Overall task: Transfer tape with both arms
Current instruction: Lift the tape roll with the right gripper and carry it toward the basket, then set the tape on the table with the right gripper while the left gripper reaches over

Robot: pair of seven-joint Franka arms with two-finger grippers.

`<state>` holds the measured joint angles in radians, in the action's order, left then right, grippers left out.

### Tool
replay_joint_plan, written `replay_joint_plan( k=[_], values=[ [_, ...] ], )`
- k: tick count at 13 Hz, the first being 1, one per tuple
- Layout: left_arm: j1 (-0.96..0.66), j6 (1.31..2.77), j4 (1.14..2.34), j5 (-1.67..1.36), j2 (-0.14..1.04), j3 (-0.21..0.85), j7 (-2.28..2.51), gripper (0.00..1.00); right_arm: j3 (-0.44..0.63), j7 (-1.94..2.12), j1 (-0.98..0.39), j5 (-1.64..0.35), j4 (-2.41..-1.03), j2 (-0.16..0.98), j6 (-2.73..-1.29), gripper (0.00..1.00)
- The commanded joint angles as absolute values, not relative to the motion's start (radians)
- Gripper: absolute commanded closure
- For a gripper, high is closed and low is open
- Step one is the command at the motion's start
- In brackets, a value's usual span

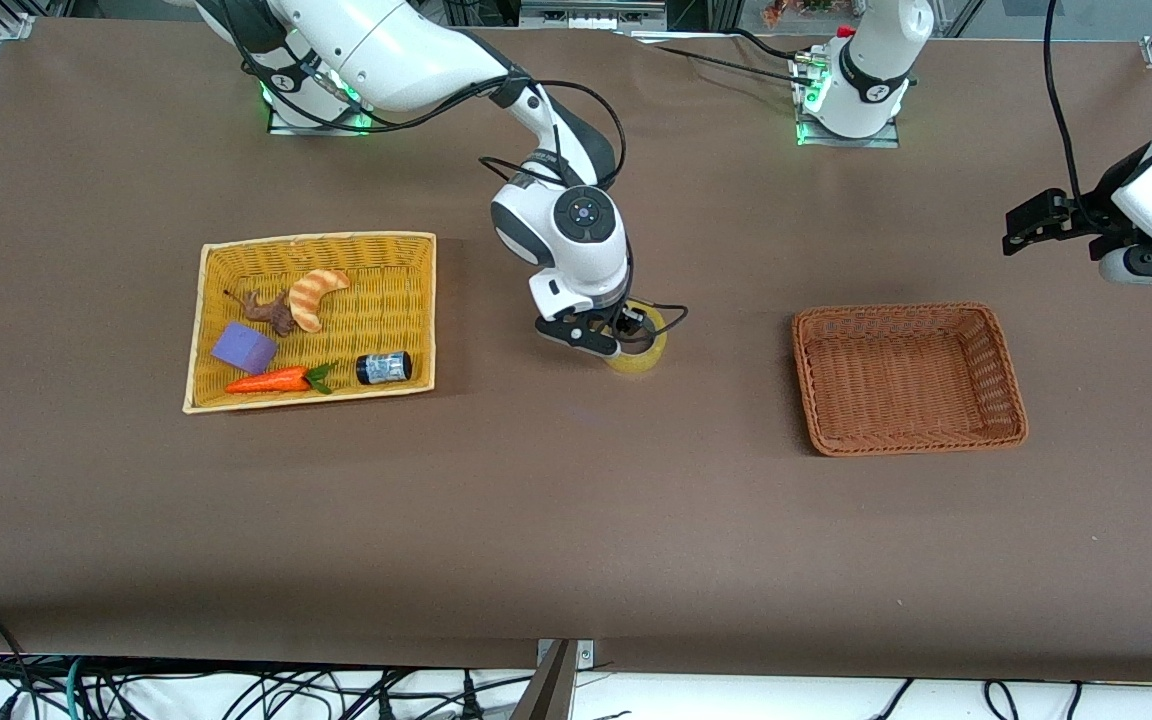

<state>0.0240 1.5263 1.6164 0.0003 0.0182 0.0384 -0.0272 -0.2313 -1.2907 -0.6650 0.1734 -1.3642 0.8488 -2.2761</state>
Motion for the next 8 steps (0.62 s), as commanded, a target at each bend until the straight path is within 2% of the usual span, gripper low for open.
replay_joint_plan(
  k=[1,3,5,8],
  values=[
    [0.031,1.506,1.594,-0.015,0.025,0.041,-0.052,0.00,-0.219,-1.296,-0.663,0.183,-1.333,0.821,-2.247,0.00],
    [0.025,1.506,1.595,-0.017,0.029,0.048,-0.052,0.00,-0.218,-1.279,-0.615,0.175,-1.333,0.751,-2.159,0.00],
    [0.000,1.445,1.594,-0.035,0.063,0.081,-0.045,0.00,-0.210,-1.138,-0.566,0.103,-1.339,0.642,-2.052,0.00],
    [-0.003,1.451,1.640,-0.075,0.125,0.155,-0.037,0.00,-0.134,-0.855,-0.476,-0.001,-1.377,0.452,-1.855,0.00]
  ],
)
